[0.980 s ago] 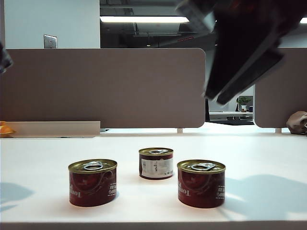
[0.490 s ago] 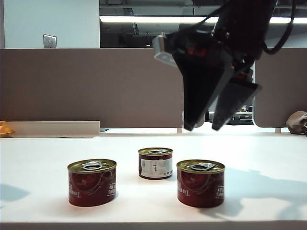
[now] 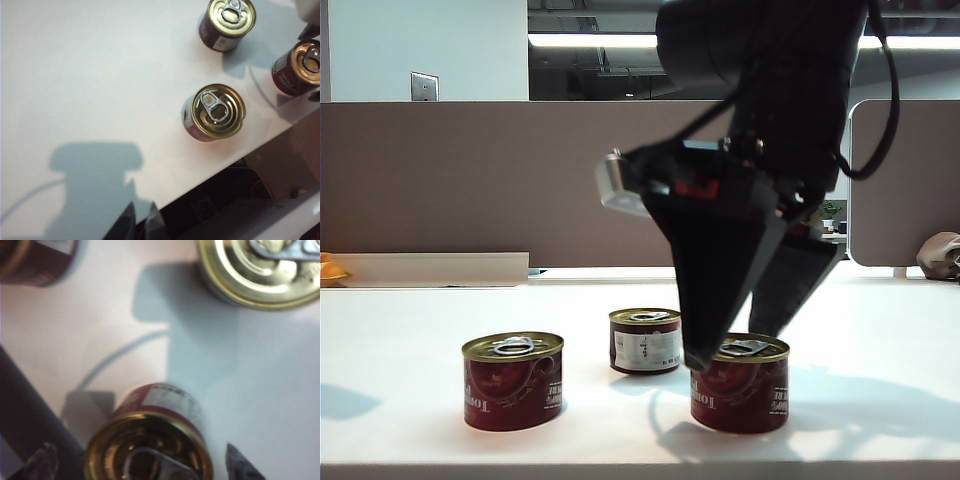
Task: Pick up the cans one by one and stack them together.
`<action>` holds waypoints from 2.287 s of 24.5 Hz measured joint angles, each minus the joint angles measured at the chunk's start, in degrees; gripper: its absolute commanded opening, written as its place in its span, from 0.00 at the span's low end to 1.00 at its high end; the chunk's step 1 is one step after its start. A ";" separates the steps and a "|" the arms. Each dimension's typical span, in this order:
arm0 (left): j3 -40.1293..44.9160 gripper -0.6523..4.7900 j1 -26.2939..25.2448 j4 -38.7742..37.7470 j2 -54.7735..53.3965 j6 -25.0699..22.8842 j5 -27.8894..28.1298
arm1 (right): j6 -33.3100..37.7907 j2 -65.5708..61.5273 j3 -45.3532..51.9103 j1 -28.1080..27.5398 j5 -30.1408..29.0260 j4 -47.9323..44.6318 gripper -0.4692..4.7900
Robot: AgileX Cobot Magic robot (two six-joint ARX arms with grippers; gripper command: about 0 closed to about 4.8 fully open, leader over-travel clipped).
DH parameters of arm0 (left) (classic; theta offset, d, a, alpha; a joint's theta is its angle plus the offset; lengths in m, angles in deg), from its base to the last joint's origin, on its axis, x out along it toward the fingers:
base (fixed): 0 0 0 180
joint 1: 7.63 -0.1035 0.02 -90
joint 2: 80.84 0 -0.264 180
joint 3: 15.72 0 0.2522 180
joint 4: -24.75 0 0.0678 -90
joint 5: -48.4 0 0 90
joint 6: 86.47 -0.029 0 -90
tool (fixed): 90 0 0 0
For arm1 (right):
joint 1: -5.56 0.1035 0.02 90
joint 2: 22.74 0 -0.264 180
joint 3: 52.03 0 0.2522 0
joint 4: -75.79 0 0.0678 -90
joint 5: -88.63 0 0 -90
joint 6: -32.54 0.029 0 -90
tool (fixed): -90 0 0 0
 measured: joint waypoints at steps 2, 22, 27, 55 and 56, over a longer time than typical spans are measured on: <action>0.00 0.11 0.00 0.00 0.00 -0.07 0.02 | 0.00 -0.79 0.00 -0.20 0.79 -0.02 0.91; 0.00 0.11 0.00 -0.13 0.00 -0.15 0.00 | -0.02 -4.59 -0.50 -0.28 1.70 0.55 0.60; 0.00 0.11 0.00 -0.26 0.00 -0.15 0.02 | 0.02 -4.66 -2.97 -0.28 1.73 0.92 0.58; 0.00 0.11 0.00 -0.63 0.00 -0.15 0.00 | -0.24 -17.68 -28.15 -2.73 4.31 9.92 0.58; 0.00 0.11 0.00 -0.63 0.00 -0.15 0.00 | -0.22 -17.79 -28.15 -2.69 4.22 9.88 0.58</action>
